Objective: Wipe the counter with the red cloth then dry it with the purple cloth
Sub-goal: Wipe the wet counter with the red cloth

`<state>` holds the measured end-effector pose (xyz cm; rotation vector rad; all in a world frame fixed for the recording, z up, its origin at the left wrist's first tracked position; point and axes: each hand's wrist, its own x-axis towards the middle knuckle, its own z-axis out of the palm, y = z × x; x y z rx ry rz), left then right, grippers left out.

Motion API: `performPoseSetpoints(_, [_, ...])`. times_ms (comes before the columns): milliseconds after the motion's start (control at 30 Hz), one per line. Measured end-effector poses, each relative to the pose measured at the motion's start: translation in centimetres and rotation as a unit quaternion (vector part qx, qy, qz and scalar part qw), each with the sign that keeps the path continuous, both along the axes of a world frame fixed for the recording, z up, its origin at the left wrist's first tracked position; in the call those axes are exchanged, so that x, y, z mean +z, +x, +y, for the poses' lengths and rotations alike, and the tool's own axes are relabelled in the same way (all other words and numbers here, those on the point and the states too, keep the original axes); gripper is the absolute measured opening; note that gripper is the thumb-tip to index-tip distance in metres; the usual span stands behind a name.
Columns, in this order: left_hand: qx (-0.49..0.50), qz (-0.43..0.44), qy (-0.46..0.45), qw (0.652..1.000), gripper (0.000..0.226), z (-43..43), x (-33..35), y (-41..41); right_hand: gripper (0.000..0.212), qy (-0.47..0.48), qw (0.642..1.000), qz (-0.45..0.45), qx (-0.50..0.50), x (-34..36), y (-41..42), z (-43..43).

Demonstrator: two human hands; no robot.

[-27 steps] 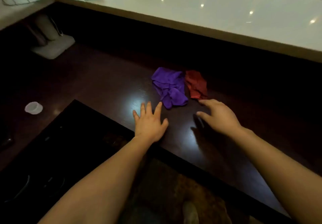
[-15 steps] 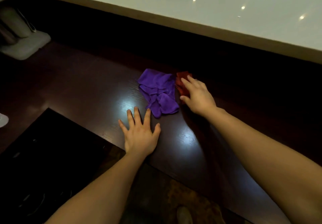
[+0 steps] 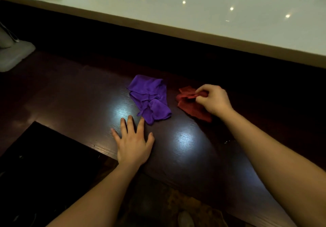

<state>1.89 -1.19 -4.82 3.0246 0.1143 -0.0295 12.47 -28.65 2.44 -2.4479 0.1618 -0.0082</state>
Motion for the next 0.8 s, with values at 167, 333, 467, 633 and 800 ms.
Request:
performPoseSetpoints(167, [-0.046,-0.002,-0.020,0.999,0.071,-0.2,0.2,0.0,0.020,0.077,0.988,-0.017,-0.131,1.1,-3.8,-6.1])
performPoseSetpoints(333, [-0.164,-0.013,-0.034,0.986,0.067,-0.2,0.7,-0.7,0.015,0.231,0.949,-0.080,-0.197,2.6,-9.3,-8.8])
performPoseSetpoints(467, [-0.174,-0.009,-0.027,0.984,0.065,0.0,0.6,-0.6,0.019,0.288,0.910,-0.124,-0.269,3.3,-15.1,-9.0])
performPoseSetpoints(633, [-0.168,-0.023,-0.038,0.985,0.060,0.1,0.3,-0.4,0.030,0.093,0.965,-0.024,-0.245,-0.7,-21.2,-6.9])
performPoseSetpoints(800, [-0.168,-0.024,-0.037,0.985,0.057,0.1,0.3,-0.4,0.074,-0.317,0.946,0.033,-0.059,-3.5,-20.7,-6.1])
